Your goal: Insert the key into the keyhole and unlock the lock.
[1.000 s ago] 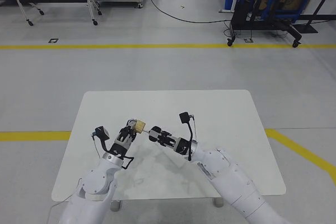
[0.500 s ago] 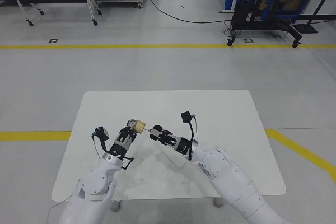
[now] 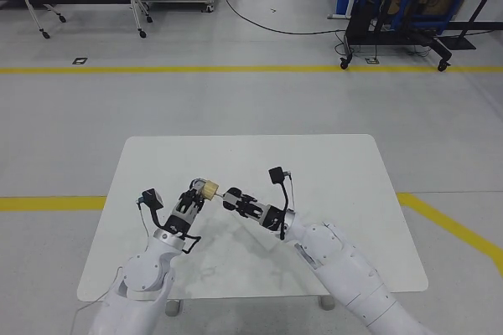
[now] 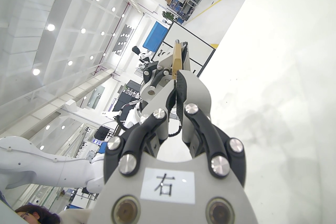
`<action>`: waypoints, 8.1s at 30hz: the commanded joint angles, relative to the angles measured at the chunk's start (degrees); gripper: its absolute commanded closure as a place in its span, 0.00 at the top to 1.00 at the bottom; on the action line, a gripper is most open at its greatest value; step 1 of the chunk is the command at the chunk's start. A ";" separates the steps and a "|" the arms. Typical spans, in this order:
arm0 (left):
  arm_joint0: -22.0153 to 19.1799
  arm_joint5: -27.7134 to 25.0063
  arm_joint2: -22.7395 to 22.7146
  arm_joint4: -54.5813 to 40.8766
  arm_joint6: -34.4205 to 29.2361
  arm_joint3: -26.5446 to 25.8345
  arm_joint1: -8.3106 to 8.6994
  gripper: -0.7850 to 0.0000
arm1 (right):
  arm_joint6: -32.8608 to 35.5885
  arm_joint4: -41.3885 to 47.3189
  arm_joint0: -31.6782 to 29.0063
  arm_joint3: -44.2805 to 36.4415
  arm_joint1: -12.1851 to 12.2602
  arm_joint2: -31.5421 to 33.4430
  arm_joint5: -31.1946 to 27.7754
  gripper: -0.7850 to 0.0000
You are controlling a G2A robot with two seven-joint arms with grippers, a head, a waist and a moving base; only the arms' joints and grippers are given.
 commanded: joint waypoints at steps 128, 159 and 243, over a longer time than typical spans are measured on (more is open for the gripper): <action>0.82 2.02 -1.54 -2.67 -3.79 0.22 -0.88 0.00 | 14.94 26.41 -0.81 1.94 -0.54 0.86 9.57 0.21; 2.62 -6.61 -0.71 3.70 -5.95 -1.59 -0.64 0.00 | 27.46 53.78 -0.15 7.40 -2.08 0.55 20.97 0.00; -8.89 15.57 -8.81 37.77 -0.62 -4.77 0.95 1.00 | 2.24 24.01 -15.67 -19.61 4.77 34.59 7.13 1.00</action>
